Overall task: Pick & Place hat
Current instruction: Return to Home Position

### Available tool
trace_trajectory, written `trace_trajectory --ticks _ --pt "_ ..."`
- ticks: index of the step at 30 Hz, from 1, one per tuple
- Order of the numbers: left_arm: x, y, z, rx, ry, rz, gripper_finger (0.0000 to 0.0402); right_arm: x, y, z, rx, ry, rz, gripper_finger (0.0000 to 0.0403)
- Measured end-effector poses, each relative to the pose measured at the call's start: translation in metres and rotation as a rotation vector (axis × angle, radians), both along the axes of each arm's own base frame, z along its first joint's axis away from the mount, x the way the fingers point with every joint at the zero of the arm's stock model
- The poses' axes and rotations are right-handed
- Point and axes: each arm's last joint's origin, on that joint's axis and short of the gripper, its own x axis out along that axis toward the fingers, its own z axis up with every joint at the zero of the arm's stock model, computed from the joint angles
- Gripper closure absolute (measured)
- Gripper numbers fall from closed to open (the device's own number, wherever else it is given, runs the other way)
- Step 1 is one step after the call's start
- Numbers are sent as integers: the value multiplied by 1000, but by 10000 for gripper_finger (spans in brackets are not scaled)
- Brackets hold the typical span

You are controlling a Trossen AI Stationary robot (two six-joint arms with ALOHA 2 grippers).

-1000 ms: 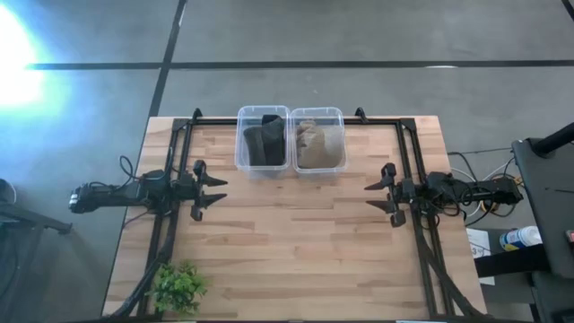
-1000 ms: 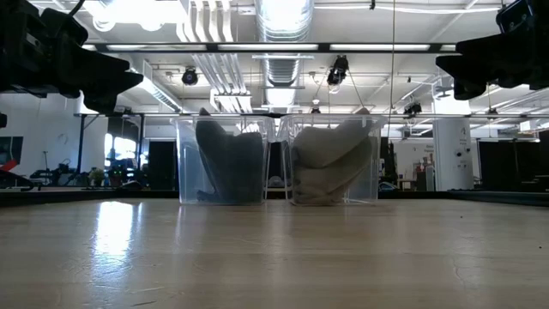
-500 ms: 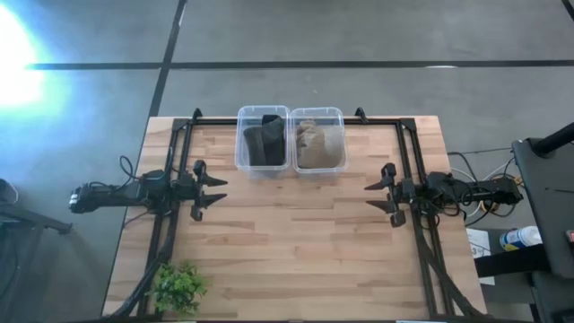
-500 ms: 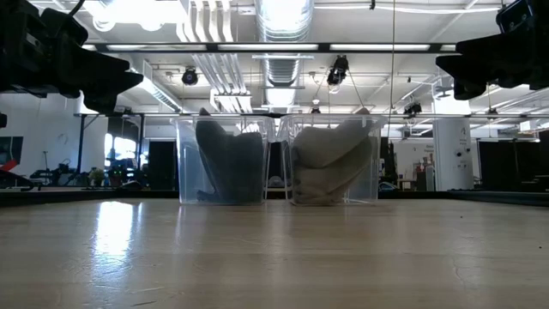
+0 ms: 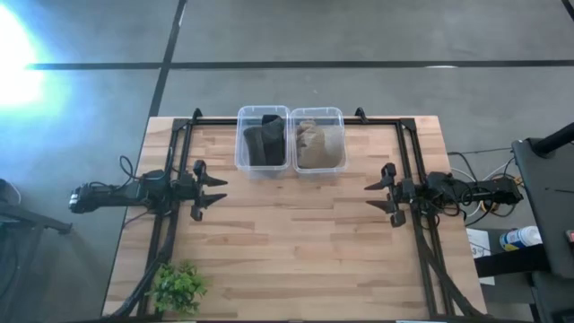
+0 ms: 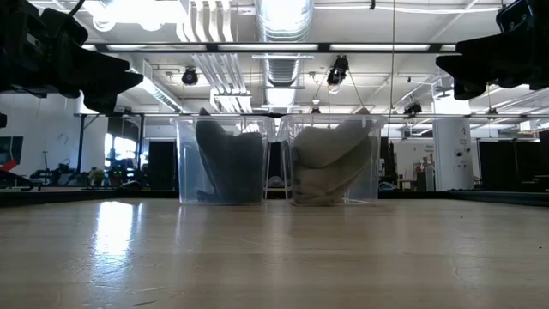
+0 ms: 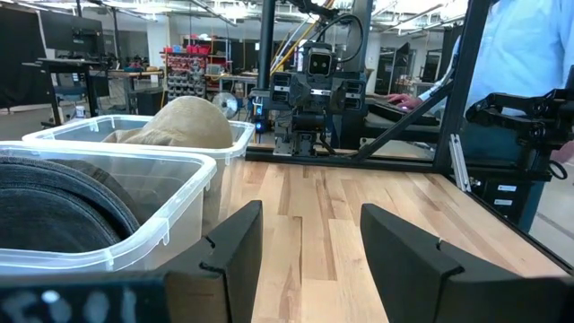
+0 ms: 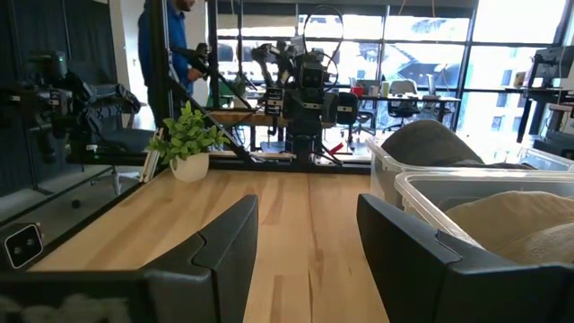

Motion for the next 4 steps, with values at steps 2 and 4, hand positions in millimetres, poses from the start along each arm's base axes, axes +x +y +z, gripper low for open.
trace_trajectory --ticks 2,4 --pt "0 0 0 0 0 0 219 0 0 0 0 0 0 216" --pt "0 0 0 0 0 0 219 0 0 0 0 0 0 216"
